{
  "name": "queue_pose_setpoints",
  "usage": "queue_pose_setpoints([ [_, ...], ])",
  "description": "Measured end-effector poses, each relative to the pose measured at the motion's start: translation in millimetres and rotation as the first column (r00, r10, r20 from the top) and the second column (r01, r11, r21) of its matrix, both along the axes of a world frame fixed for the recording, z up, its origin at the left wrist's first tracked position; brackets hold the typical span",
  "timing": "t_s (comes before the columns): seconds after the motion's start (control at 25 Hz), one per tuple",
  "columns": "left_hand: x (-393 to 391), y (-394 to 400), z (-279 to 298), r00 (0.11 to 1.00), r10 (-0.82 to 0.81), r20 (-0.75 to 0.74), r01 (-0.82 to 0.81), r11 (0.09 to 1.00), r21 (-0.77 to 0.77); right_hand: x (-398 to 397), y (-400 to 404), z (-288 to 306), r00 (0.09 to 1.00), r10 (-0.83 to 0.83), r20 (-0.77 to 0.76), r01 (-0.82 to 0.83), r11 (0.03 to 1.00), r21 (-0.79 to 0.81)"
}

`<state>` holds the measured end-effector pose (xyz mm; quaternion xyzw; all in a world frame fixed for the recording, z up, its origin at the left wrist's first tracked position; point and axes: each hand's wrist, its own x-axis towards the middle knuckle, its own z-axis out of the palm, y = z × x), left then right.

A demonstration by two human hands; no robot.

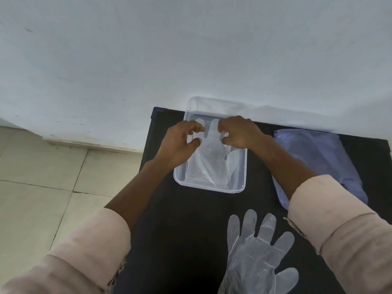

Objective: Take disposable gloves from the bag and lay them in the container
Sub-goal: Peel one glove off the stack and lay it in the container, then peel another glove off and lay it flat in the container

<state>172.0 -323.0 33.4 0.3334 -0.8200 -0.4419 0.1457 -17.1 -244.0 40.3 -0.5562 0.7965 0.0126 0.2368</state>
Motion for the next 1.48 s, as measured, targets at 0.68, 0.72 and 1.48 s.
queue_pose_setpoints([
  [0.68,11.7,110.1,56.6,0.993,-0.113,-0.014,0.104,0.84,0.532,86.5,176.1,57.3,0.343,-0.41,0.845,0.827,0.559,-0.064],
  [0.72,14.8,122.6,56.4,0.993,-0.117,-0.009,0.103,0.837,0.537,89.7,188.9,57.9,0.34,-0.412,0.845,0.831,0.552,-0.065],
  [1.48,106.0,328.7,-20.1,0.971,-0.06,0.232,-0.105,0.765,0.636,186.1,411.9,-54.7,0.254,-0.742,0.62,0.823,0.503,0.264],
])
